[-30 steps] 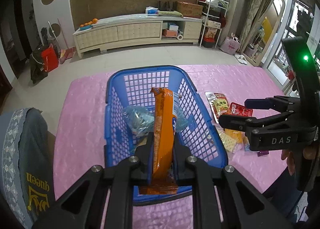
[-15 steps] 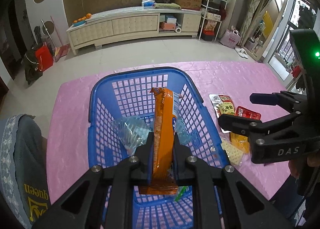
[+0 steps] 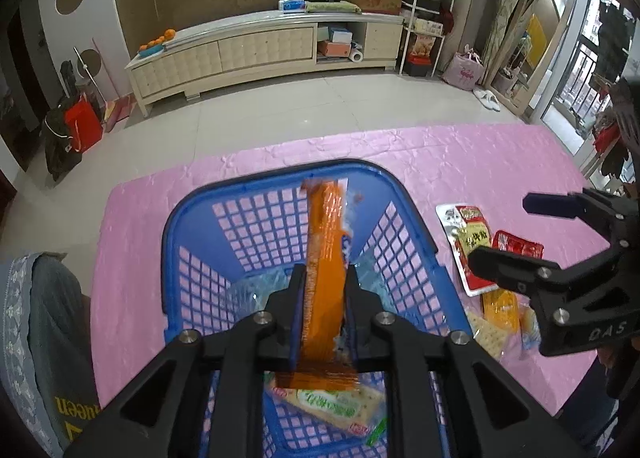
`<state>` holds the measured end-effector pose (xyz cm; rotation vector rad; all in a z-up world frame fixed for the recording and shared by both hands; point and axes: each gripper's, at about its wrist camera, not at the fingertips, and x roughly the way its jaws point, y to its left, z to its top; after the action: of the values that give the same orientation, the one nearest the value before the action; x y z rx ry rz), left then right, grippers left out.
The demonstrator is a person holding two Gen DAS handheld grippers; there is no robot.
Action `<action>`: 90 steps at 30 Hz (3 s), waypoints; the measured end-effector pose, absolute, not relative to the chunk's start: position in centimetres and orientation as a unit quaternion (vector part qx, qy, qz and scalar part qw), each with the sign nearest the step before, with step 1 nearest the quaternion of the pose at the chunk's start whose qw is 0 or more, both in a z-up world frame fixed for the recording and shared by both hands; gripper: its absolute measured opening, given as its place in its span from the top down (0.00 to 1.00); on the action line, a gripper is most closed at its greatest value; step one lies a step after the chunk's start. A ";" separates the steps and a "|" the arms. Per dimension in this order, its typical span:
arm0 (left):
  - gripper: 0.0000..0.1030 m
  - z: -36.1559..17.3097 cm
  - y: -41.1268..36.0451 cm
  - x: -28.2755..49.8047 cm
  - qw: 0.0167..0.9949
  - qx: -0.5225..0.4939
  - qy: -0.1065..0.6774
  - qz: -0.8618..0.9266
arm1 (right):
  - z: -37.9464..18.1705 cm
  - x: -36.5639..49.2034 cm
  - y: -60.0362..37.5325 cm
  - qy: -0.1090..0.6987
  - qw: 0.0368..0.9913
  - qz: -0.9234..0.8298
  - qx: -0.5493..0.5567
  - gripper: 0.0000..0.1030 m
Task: Organize snacks
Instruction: 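Lower the orange stick pack into the basket and open the left gripper, then withdraw both grippers from the basket toward the remaining snacks, then grasp the cracker pack with the left gripper and lift it toward the basket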
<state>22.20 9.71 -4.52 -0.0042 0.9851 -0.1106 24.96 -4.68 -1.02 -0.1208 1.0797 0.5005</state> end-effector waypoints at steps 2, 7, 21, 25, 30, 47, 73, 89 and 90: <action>0.46 -4.5 9.3 21.9 0.880 0.000 0.472 -0.062 | -1.0 24.8 -5.1 0.511 0.824 0.238 -0.053 0.02; 0.44 -4.5 8.7 20.0 0.878 0.008 0.474 -0.062 | -0.8 24.1 -6.3 0.515 0.823 0.232 -0.054 0.02; 0.25 1.0 6.3 14.1 0.901 0.007 0.429 -0.069 | 2.9 19.8 -9.8 0.489 0.840 0.232 -0.041 0.02; 0.20 2.4 4.7 12.8 0.906 0.005 0.416 -0.078 | 3.9 18.2 -12.0 0.480 0.846 0.228 -0.040 0.02; 0.20 2.7 1.7 12.1 0.904 0.015 0.418 -0.082 | 4.6 16.9 -15.3 0.475 0.853 0.211 -0.035 0.02; 0.20 -1.1 -7.0 14.6 0.866 -0.025 0.494 -0.073 | 1.8 17.1 -23.7 0.508 0.844 0.174 -0.010 0.01; 0.20 -15.1 -8.1 21.4 0.767 -0.111 0.630 0.058 | -9.1 22.7 -25.4 0.579 0.797 0.169 -0.010 0.01; 0.20 -19.3 -6.9 23.0 0.752 -0.116 0.644 0.085 | -10.0 22.4 -27.7 0.589 0.793 0.158 0.007 0.01; 0.22 -19.5 -7.2 22.9 0.752 -0.105 0.647 0.078 | -10.0 22.2 -28.0 0.589 0.793 0.155 0.007 0.01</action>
<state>22.92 -7.25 -19.53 -0.2290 1.4121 0.1704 22.24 -27.99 -9.96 0.0143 1.2674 0.3334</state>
